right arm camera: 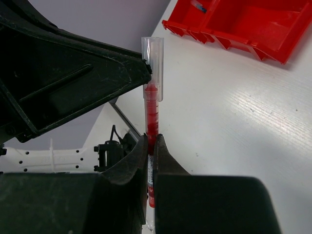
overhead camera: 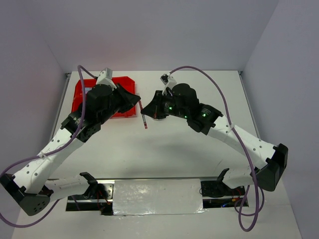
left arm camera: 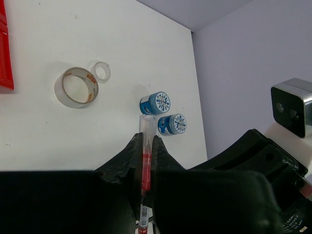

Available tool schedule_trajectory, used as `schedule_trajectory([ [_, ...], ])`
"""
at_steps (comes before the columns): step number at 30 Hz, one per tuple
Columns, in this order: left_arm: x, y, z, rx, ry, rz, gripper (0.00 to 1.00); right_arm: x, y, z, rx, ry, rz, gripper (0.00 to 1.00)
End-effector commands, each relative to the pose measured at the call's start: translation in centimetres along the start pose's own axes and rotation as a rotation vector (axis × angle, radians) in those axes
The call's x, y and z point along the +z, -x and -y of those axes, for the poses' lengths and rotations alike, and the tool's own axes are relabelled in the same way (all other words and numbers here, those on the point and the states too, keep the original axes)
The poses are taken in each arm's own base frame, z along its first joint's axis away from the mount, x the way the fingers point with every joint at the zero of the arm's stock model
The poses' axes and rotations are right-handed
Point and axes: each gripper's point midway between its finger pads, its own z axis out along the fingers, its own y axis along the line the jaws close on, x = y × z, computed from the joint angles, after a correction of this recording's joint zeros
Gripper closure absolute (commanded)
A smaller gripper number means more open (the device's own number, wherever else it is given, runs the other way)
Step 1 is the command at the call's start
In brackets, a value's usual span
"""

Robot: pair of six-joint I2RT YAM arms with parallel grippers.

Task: Sort the stationery into containers
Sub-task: Close the pen cap on the pen.

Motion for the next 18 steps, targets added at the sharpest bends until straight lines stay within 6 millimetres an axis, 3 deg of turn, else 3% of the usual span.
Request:
schedule_trajectory([
  [1,-0.4,-0.5,-0.1,0.026,-0.004,-0.025,1.0,-0.9,4.0,-1.7,-0.031,0.052,0.141,1.0],
  [7,0.6,-1.8,0.4,0.036,-0.039,-0.08,1.0,-0.6,4.6,-2.2,-0.084,0.073,0.154,1.0],
  [13,0.9,-3.0,1.0,0.094,-0.104,-0.126,1.0,-0.6,7.6,-1.6,-0.154,0.059,0.211,1.0],
  [16,0.6,-2.6,1.1,0.122,-0.112,-0.116,1.0,-1.1,7.5,-3.0,-0.266,0.147,0.215,1.0],
  [18,0.2,-2.0,1.6,0.143,-0.13,-0.094,0.92,-1.5,6.2,-3.7,-0.324,0.213,0.189,1.0],
])
